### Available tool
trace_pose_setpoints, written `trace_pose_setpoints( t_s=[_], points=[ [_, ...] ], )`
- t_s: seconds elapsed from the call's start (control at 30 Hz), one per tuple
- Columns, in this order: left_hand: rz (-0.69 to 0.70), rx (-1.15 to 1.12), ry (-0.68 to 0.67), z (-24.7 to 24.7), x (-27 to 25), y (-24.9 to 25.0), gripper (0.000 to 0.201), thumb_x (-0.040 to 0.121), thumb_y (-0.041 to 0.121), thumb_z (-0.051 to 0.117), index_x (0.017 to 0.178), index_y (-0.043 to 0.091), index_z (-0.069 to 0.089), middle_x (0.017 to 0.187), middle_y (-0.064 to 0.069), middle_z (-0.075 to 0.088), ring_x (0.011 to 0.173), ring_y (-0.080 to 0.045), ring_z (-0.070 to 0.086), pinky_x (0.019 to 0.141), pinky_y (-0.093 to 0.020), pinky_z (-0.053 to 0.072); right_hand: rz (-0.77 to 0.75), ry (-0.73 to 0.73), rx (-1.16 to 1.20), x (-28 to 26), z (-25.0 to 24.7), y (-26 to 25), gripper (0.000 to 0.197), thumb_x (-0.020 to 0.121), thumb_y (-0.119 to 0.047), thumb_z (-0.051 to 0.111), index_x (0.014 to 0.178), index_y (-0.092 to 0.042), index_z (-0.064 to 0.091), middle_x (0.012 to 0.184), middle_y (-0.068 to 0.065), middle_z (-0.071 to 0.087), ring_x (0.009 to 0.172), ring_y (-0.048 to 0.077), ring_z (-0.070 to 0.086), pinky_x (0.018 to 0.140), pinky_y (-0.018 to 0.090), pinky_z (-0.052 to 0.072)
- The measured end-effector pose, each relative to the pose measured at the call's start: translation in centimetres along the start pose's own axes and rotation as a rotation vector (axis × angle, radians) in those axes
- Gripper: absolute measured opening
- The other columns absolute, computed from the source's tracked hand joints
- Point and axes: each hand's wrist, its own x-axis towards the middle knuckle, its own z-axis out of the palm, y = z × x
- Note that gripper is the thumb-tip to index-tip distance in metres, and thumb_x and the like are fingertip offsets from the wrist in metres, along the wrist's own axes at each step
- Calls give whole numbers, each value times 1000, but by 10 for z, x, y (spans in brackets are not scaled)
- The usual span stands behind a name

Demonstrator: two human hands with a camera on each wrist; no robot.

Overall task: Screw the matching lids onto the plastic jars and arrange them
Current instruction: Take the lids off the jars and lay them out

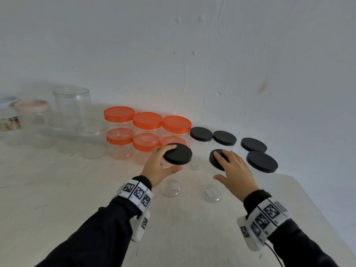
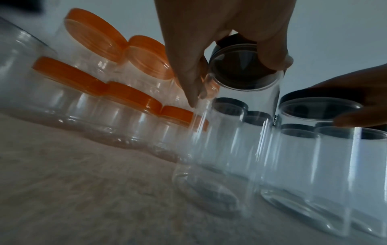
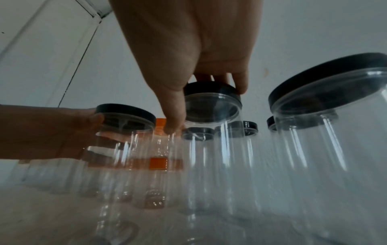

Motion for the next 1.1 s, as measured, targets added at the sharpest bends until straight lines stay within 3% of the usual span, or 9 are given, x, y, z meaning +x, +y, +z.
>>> trace_pose_setpoints(
  t_s=[0.13, 0.23, 0.37, 0.47, 0.57, 0.7, 0.8, 0.87, 1.1],
  points=[
    [26, -58, -33, 22, 8, 8, 70, 76, 21, 75, 131, 33, 33, 125, 13, 39, 120, -8, 37, 99, -29, 33, 18, 56, -57, 3, 6, 2, 66, 85, -28, 65, 142, -13, 36, 145, 12, 37, 133, 32, 32, 111, 43, 24],
    [-55, -168, -42, 36, 14, 13, 80, 75, 12, 74, 136, 25, 24, 120, 17, 41, 119, -4, 38, 98, -22, 30, 15, 95, -80, 7, 12, 5, 66, 82, -23, 69, 139, -10, 41, 142, 15, 42, 132, 35, 36, 109, 46, 28],
    [-87, -221, -48, 49, 24, 6, 76, 74, 15, 75, 133, 20, 28, 129, 5, 44, 127, -12, 38, 108, -28, 29, 10, 144, -42, 13, 19, 12, 65, 77, -18, 75, 135, -9, 47, 136, 17, 49, 128, 37, 42, 105, 47, 34],
    [-78, -203, -70, 55, 30, 4, 74, 76, 18, 74, 134, 20, 29, 132, 3, 45, 125, -10, 39, 110, -35, 29, 11, 156, -36, 17, 24, 16, 70, 60, -17, 86, 124, -7, 58, 123, 19, 59, 114, 40, 55, 93, 48, 46],
    [-66, -175, -49, 62, 33, 0, 79, 74, 34, 74, 138, 20, 29, 139, 1, 38, 129, -12, 35, 109, -37, 29, 1, 159, -59, 23, 28, 20, 76, 44, -18, 93, 114, -6, 65, 110, 18, 66, 101, 39, 63, 79, 48, 53],
    [-104, -94, -15, 66, 36, 1, 81, 80, 29, 70, 143, 22, 20, 139, -4, 22, 125, -13, 29, 106, -31, 28, 1, 180, -31, 26, 32, 26, 72, 60, -15, 86, 126, -8, 57, 125, 19, 58, 117, 40, 53, 94, 51, 45],
    [-94, -85, -22, 67, 39, 3, 80, 81, 27, 69, 144, 20, 20, 138, -5, 22, 125, -15, 30, 105, -31, 28, 3, 128, -4, 27, 27, 28, 66, 86, -21, 65, 143, -16, 34, 149, 10, 33, 140, 30, 25, 114, 43, 21],
    [-91, -87, -30, 67, 41, 3, 78, 81, 25, 69, 143, 20, 21, 137, -5, 23, 124, -16, 31, 106, -32, 28, -4, 102, 13, 27, 24, 32, 65, 91, -25, 57, 147, -21, 25, 153, 4, 23, 143, 24, 15, 116, 37, 13],
    [-80, -88, -52, 70, 48, 8, 74, 83, 22, 67, 141, 21, 23, 136, -6, 24, 118, -13, 32, 103, -30, 29, 0, 43, 39, 30, 15, 40, 65, 92, -26, 57, 147, -26, 22, 155, -3, 20, 144, 18, 12, 115, 33, 14]
  ],
)
